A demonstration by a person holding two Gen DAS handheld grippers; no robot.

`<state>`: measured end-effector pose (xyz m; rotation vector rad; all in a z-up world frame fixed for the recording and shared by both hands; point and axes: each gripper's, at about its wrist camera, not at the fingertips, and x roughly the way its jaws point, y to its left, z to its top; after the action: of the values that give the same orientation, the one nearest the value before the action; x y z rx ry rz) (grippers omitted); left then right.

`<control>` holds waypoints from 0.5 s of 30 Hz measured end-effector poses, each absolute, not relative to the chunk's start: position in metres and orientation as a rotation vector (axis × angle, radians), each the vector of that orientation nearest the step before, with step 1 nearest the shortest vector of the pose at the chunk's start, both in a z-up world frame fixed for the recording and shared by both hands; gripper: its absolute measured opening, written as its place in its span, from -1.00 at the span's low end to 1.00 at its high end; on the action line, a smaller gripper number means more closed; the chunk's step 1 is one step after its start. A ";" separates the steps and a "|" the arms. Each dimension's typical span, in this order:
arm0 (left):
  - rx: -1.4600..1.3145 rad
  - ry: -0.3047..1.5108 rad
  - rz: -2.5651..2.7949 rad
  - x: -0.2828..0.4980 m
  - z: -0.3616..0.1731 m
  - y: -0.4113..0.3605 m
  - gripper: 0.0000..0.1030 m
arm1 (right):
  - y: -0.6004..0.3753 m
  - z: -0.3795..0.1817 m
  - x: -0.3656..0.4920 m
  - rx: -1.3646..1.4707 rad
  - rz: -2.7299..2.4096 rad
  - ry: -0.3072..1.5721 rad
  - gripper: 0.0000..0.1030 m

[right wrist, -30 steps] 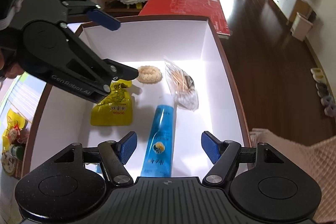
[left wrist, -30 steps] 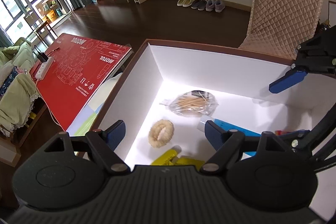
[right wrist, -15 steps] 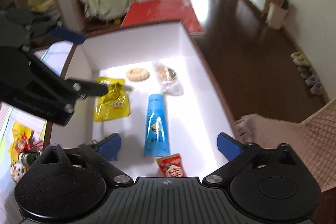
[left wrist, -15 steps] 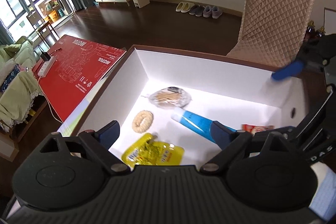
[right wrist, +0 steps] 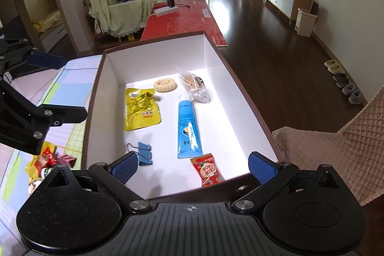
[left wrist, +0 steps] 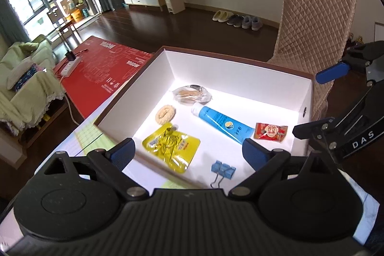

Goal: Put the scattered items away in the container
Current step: 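Move both tools back from the box toward the remaining items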

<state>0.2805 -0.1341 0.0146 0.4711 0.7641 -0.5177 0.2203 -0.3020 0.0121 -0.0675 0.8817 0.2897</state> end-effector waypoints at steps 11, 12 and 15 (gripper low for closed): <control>0.433 0.715 -0.479 0.233 0.039 -0.103 0.86 | -0.291 0.030 0.181 -0.076 0.274 0.835 0.95; 0.427 0.711 -0.477 0.228 0.040 -0.098 0.86 | -0.290 0.031 0.178 -0.076 0.273 0.832 0.95; 0.405 0.710 -0.470 0.214 0.042 -0.084 0.86 | -0.286 0.032 0.171 -0.070 0.267 0.827 0.95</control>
<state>0.2142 -0.0839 0.0416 0.4049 0.7099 -0.4705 0.1708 -0.2858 0.0315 -0.0695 0.8266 0.2671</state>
